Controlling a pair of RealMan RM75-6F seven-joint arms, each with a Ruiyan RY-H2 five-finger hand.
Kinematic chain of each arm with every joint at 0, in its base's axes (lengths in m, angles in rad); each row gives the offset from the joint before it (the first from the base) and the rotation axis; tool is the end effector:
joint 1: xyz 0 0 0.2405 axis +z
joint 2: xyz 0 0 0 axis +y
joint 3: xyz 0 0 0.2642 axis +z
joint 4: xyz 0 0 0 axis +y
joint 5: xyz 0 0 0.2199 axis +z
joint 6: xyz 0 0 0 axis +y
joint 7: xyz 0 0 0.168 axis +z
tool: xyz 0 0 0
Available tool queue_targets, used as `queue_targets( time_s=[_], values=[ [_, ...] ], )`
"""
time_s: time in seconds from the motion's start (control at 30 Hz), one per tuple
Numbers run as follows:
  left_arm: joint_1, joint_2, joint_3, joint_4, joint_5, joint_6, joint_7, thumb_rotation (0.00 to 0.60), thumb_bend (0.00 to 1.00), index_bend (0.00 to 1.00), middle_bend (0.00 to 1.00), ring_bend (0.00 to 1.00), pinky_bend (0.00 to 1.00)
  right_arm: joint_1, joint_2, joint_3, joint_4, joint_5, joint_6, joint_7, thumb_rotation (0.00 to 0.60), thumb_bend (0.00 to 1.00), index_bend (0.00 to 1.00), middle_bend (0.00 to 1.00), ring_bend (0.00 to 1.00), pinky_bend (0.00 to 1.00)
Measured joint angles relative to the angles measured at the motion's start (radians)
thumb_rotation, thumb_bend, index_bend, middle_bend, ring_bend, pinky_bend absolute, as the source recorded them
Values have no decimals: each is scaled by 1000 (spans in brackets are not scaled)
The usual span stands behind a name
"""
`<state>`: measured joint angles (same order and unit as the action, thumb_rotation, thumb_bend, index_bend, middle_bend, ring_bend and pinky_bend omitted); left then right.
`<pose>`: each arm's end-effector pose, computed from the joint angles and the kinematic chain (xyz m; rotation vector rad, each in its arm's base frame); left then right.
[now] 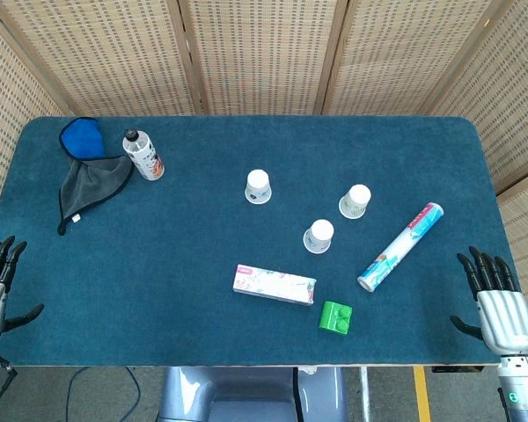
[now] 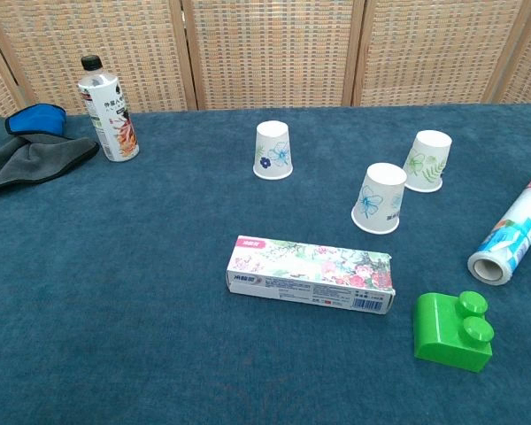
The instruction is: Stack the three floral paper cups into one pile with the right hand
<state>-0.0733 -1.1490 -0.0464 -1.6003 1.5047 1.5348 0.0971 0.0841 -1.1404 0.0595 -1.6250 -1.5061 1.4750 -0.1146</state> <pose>-0.3205 0.2018 0.1514 -1.3797 -0.8155 -0.8686 -0.3162 -0.2079 0.1446 1.4181 -0.8411 0.8508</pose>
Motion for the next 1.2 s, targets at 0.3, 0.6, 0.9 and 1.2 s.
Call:
queue_targets(
  time_s=[0.3, 0.6, 0.9, 1.2],
  values=[
    [-2, 3, 1, -7, -13, -16, 13, 600, 156, 0, 0, 0, 91, 4, -8, -2, 3, -8, -3, -1, 600, 0, 24, 0, 0, 0],
    [2, 9, 3, -21, -9, -10, 23, 600, 156, 0, 0, 0, 91, 2, -7, -6, 2, -22, 7, 11, 600, 0, 42, 0, 0, 0],
    [4, 9, 3, -25, 1, -1, 22, 600, 156, 0, 0, 0, 91, 3, -12, -5, 11, -30, 13, 23, 600, 0, 100, 0, 0, 0],
    [2, 10, -1, -25, -8, -9, 20, 600, 156, 0, 0, 0, 91, 3, -31, 4, 30, -44, 38, 33, 600, 0, 155, 0, 0, 21]
  ],
)
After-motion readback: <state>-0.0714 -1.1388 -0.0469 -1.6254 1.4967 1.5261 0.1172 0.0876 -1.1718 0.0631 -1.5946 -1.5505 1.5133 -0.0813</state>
